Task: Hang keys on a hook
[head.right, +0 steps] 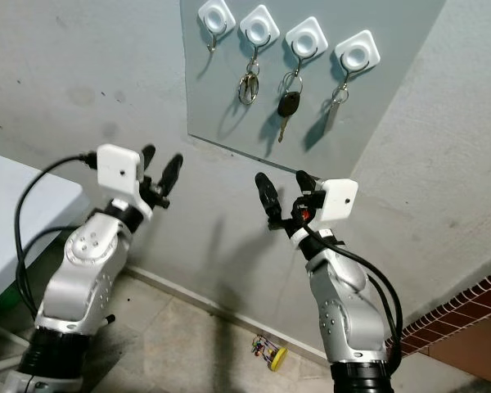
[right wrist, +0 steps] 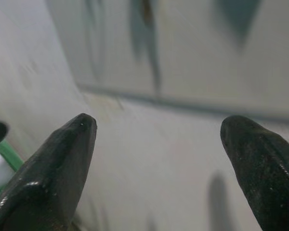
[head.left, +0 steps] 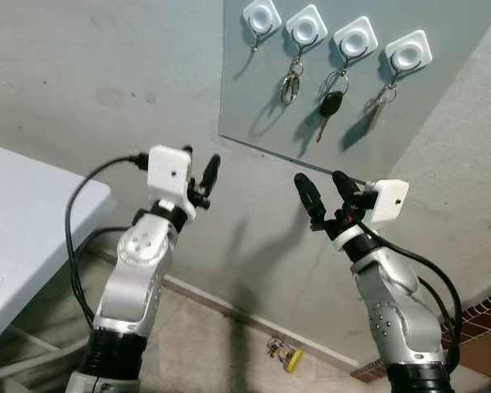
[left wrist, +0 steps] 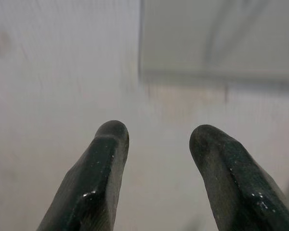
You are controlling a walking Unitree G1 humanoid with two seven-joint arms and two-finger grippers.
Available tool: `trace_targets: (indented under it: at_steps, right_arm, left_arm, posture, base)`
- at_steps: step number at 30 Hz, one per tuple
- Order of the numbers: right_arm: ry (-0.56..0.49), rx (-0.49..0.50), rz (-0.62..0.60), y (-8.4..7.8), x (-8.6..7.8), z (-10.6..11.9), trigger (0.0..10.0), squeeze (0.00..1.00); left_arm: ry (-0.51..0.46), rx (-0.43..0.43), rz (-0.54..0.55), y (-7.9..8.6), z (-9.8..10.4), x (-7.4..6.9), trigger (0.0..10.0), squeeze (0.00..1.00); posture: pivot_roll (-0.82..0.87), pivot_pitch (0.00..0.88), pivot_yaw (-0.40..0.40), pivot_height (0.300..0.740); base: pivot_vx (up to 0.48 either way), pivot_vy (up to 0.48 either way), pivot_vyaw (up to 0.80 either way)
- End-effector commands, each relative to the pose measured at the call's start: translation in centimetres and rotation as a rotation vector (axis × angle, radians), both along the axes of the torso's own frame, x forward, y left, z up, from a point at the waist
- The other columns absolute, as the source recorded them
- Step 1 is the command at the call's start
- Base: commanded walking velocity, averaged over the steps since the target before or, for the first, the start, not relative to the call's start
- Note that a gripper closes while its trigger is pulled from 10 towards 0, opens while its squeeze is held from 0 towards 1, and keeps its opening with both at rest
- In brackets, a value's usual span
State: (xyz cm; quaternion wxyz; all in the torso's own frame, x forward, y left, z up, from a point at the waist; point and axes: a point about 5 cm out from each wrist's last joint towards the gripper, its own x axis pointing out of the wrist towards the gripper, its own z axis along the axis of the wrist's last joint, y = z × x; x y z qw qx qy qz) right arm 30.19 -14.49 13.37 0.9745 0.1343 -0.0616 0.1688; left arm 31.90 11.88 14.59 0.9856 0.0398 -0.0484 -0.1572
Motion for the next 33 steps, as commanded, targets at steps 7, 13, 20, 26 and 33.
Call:
trace_targets:
  at_steps: [7, 13, 20, 26, 33]
  right_arm:
    - [0.238, -0.140, -0.055, -1.8, -1.7, -8.0, 10.0, 0.00]
    - [0.471, -0.213, -0.084, -3.1, -4.5, -13.8, 10.0, 0.00]
    - [0.736, -0.358, -0.111, -4.9, -9.3, -18.9, 10.0, 0.00]
    - [0.889, -0.403, -0.128, -5.1, -11.9, -20.9, 10.0, 0.00]
    - [1.039, -0.445, -0.085, -4.5, -14.9, -22.7, 10.0, 0.00]
  left_arm:
    - [0.236, 0.035, 0.012, 0.2, -8.1, -1.1, 10.0, 0.00]
    - [0.433, 0.145, -0.053, 0.1, -14.0, -4.1, 10.0, 0.00]
    - [0.725, 0.122, 0.035, 1.7, -19.7, -9.2, 10.0, 0.00]
    - [0.922, 0.130, 0.101, 2.5, -22.6, -13.0, 10.0, 0.00]
    - [1.014, 0.159, 0.063, 2.0, -23.8, -15.3, 10.0, 0.00]
  posture:
    - [0.02, 0.044, -0.041, 0.740]
    - [0.01, 0.033, -0.041, 0.740]
    - [0.01, 0.025, -0.033, 0.740]
    - [0.00, 0.015, -0.012, 0.740]
    - [-0.02, 0.000, 0.015, 0.740]
  base:
    - [0.000, 0.000, 0.00]
    - [0.000, 0.000, 0.00]
    - [0.000, 0.000, 0.00]
    - [0.000, 0.000, 0.00]
    - [0.000, 0.000, 0.00]
